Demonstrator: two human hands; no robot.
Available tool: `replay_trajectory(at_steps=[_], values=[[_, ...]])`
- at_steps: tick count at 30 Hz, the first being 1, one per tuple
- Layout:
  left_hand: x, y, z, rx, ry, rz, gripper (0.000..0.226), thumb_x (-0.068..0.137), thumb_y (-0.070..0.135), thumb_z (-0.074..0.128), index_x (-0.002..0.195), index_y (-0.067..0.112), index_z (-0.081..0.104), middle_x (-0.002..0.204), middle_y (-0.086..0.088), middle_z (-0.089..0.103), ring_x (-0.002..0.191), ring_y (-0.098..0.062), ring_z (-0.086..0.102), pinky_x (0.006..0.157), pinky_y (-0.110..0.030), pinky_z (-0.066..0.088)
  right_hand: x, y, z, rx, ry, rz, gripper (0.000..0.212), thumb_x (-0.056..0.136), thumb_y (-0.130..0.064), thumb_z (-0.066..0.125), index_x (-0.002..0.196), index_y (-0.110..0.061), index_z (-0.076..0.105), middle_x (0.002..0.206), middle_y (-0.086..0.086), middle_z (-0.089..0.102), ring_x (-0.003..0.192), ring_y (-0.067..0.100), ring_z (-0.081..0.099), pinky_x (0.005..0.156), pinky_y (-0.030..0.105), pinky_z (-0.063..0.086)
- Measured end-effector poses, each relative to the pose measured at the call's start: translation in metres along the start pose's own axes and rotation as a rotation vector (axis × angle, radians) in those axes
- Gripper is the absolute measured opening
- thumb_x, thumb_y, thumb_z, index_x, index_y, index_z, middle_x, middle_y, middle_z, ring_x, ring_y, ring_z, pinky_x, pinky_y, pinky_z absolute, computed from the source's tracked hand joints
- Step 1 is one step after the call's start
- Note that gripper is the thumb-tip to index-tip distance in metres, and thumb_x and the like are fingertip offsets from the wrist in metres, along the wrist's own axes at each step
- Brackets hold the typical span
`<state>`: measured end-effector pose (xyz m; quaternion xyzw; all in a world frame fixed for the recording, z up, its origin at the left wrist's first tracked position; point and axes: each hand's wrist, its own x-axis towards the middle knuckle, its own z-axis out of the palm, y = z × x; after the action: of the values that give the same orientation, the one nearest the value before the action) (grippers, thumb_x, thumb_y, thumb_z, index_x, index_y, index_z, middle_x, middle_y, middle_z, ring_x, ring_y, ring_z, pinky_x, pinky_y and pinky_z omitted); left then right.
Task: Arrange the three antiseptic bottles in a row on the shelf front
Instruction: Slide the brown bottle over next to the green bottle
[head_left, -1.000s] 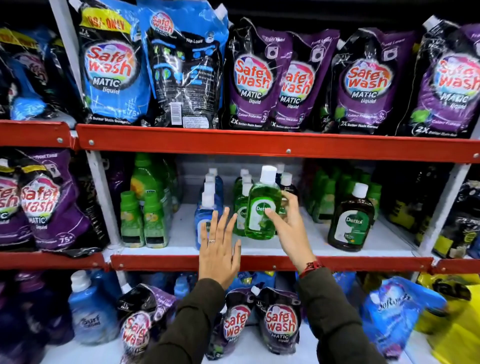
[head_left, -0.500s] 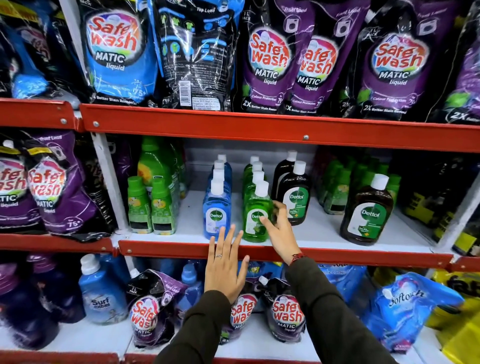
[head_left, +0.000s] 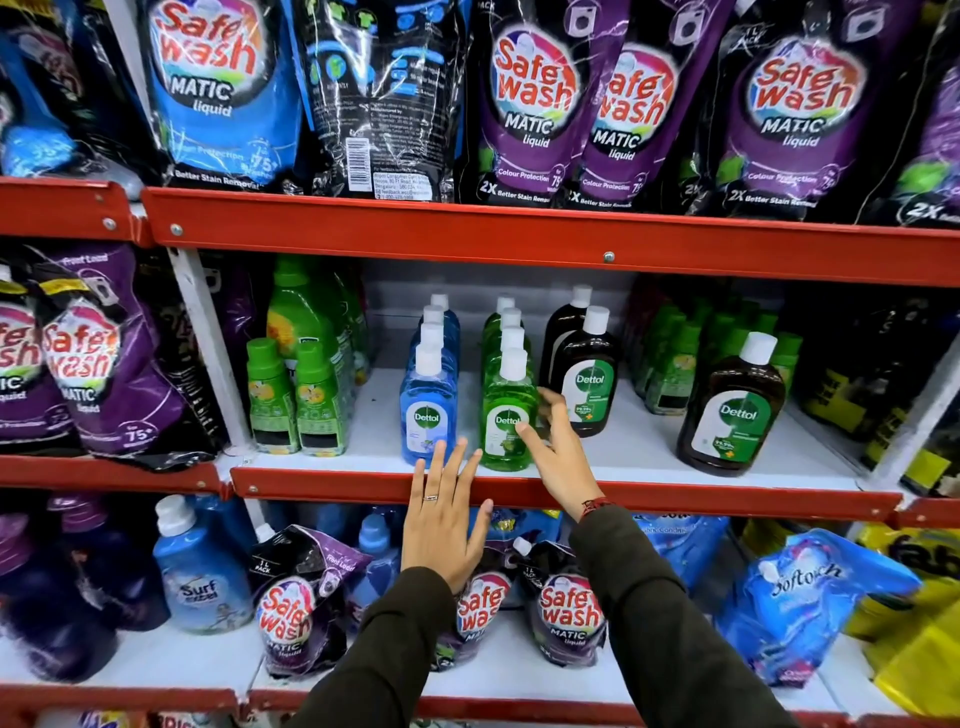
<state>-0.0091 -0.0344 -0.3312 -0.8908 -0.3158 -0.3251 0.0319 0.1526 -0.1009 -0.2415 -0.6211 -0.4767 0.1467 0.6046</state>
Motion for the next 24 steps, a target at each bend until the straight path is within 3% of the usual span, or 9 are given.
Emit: replay_trajectory(at_steps=[3,5,8,12,14,16,20,22,24], values=[[0.0,0.001,0.0,-0.009,0.013,-0.002,0.064,0.103,0.045,0.037,0.16,0.018,0.027,0.171,-0.004,0.018,0.16,-0.025,0.008,0.129,-0.042,-0.005,-0.005,-0.001,-0.009,0.003,0.012,0.014,0.051,0.1,-0.02,0.059,0.145,-0.023,0.037,0.138,0.004,0.058,0.123,0.006,0.059,0.091,0.012,0.052],[-0.001,0.0,0.0,-0.012,0.02,0.0,0.064,0.103,0.045,0.037,0.16,0.018,0.027,0.171,-0.004,0.018,0.16,-0.024,0.007,0.13,-0.042,-0.003,-0.009,-0.003,-0.02,-0.006,0.094,0.001,0.05,0.098,-0.021,0.061,0.144,-0.026,0.042,0.136,-0.001,0.058,0.116,-0.001,0.06,0.089,0.013,0.051],[-0.001,-0.001,0.002,-0.014,0.031,0.007,0.063,0.103,0.044,0.036,0.16,0.018,0.028,0.171,-0.003,0.018,0.16,-0.024,0.007,0.13,-0.043,-0.002,-0.012,-0.007,-0.048,-0.048,0.335,-0.079,0.042,0.094,-0.02,0.066,0.134,-0.026,0.052,0.128,-0.006,0.063,0.116,0.01,0.061,0.093,0.03,0.05],[-0.001,0.002,0.003,-0.021,0.059,0.006,0.061,0.102,0.041,0.034,0.159,0.018,0.03,0.17,-0.003,0.02,0.159,-0.026,0.011,0.13,-0.043,-0.002,-0.016,-0.011,-0.1,-0.173,0.737,-0.178,0.04,0.091,-0.019,0.07,0.128,-0.012,0.057,0.126,0.003,0.06,0.116,0.016,0.055,0.104,0.034,0.044],[-0.001,0.002,0.002,-0.021,0.069,-0.001,0.06,0.102,0.039,0.034,0.159,0.018,0.03,0.169,-0.003,0.021,0.159,-0.027,0.013,0.13,-0.042,-0.004,-0.016,-0.005,-0.125,-0.275,0.897,-0.133,0.052,0.088,-0.026,0.074,0.132,-0.009,0.053,0.13,0.011,0.056,0.123,0.024,0.048,0.109,0.035,0.034],[0.0,0.003,0.003,-0.016,0.071,-0.001,0.06,0.102,0.038,0.033,0.159,0.018,0.03,0.169,-0.003,0.021,0.159,-0.027,0.014,0.13,-0.041,-0.005,-0.015,0.002,-0.147,-0.329,0.985,0.034,0.073,0.083,-0.037,0.077,0.142,-0.009,0.045,0.141,0.018,0.049,0.133,0.032,0.041,0.111,0.038,0.025],[0.0,0.002,0.004,-0.01,0.067,0.001,0.06,0.102,0.038,0.033,0.159,0.018,0.031,0.168,-0.005,0.025,0.158,-0.027,0.015,0.13,-0.041,-0.005,-0.009,0.019,-0.182,-0.318,0.843,0.31,0.097,0.074,-0.055,0.08,0.148,-0.008,0.037,0.148,0.024,0.047,0.141,0.042,0.04,0.115,0.056,0.028],[0.0,0.002,0.004,-0.008,0.067,-0.002,0.061,0.101,0.038,0.033,0.158,0.018,0.031,0.168,-0.005,0.026,0.158,-0.027,0.014,0.13,-0.042,-0.005,-0.008,0.023,-0.193,-0.262,0.765,0.293,0.094,0.069,-0.056,0.082,0.139,-0.006,0.043,0.139,0.023,0.057,0.132,0.04,0.052,0.11,0.05,0.039],[0.0,0.002,0.005,-0.009,0.066,-0.001,0.061,0.102,0.038,0.033,0.159,0.018,0.03,0.169,-0.006,0.025,0.159,-0.027,0.013,0.13,-0.042,-0.004,-0.01,0.021,-0.2,-0.187,0.758,0.281,0.082,0.072,-0.038,0.088,0.135,-0.004,0.048,0.134,0.02,0.062,0.125,0.035,0.058,0.102,0.037,0.043]])
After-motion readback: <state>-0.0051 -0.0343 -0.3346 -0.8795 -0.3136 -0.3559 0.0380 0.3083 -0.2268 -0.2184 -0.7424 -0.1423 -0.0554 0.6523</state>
